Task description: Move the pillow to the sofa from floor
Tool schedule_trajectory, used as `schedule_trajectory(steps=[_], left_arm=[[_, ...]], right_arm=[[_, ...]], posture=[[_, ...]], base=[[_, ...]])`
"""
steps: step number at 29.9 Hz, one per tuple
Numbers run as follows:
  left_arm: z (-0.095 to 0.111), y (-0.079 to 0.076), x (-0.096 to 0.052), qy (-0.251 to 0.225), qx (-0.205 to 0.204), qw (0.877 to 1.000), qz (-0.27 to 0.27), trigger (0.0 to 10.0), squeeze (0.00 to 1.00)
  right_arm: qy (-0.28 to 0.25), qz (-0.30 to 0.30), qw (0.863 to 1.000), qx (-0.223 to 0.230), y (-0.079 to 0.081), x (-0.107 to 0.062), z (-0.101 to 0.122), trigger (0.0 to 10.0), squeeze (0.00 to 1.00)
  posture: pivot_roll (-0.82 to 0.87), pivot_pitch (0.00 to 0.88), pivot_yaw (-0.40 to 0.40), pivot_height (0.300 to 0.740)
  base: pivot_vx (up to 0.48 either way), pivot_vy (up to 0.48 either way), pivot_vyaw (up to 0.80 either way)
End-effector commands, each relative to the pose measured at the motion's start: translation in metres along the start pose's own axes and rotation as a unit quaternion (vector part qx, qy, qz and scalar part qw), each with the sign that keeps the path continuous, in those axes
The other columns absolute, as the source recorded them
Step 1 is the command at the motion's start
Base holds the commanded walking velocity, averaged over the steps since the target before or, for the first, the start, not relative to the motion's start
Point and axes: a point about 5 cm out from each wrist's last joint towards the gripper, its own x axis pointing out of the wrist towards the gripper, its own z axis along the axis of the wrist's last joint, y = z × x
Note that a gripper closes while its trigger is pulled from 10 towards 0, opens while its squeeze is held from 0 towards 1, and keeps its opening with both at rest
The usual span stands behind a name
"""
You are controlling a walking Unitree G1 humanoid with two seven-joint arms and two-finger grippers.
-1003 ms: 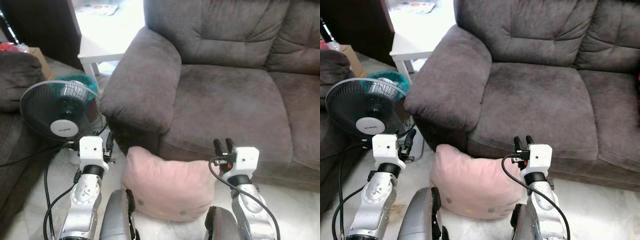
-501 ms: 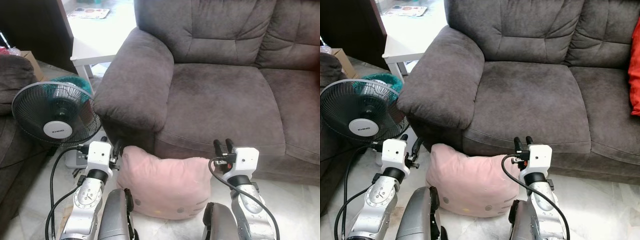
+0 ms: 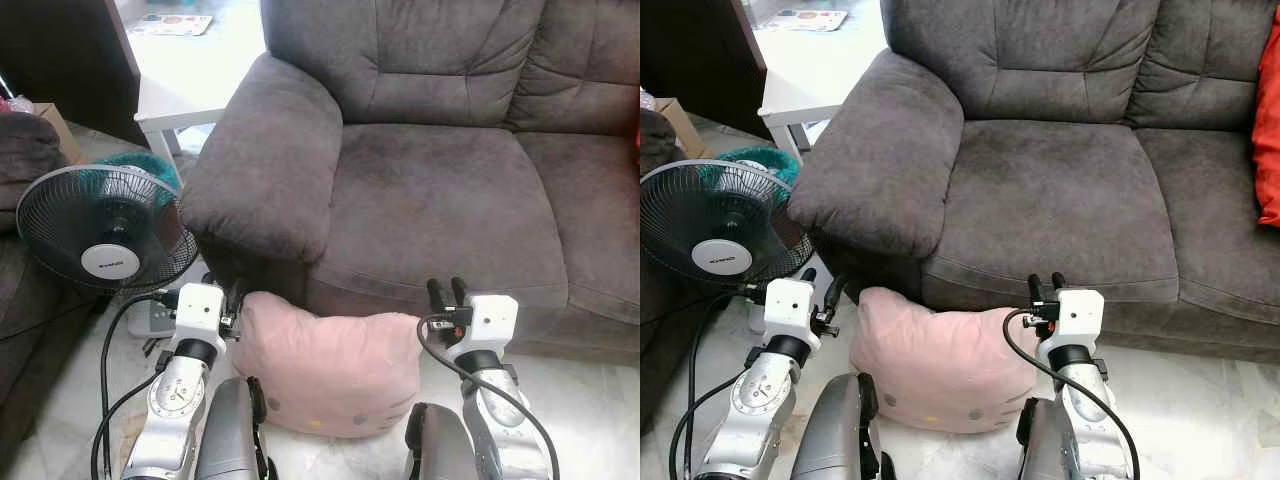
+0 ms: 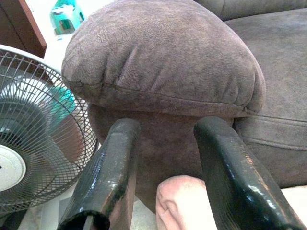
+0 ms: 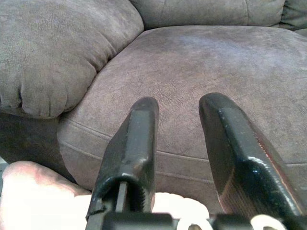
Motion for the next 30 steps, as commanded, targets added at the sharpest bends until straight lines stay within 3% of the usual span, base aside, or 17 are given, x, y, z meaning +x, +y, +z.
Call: schedule_trajectory(steps=[1,13,17,30], left_arm=[[-0.0030,0.0016,-0.0020,0.008,0.003,1.000,0.004,10.0,0.00],[-0.0001,0.0017,-0.0010,0.002,0.004,1.000,0.004,10.0,0.00],[0.0012,0.0004,-0.0003,-0.002,0.006,1.000,0.000,10.0,0.00],[0.0014,-0.0018,-0.0009,-0.001,0.004,1.000,-0.002,10.0,0.00]], right_arm=[[0.006,-0.001,1.000,0.000,0.0003,-0.0013,-0.0033,10.0,0.00],[0.009,0.008,1.000,-0.009,0.0029,-0.0010,-0.0040,10.0,0.00],[0.009,0.012,1.000,-0.011,0.0041,-0.0014,-0.0043,10.0,0.00],[0.017,0.014,1.000,-0.014,0.0033,-0.0030,-0.0075,10.0,0.00]], posture=[[0.10,0.097,-0.010,0.538],[0.10,0.095,-0.008,0.538],[0.10,0.094,-0.007,0.538],[0.10,0.097,-0.008,0.538]], base=[[0.319,0.000,0.00],[0.347,0.000,0.00],[0.000,0.000,0.63],[0.000,0.000,0.00]])
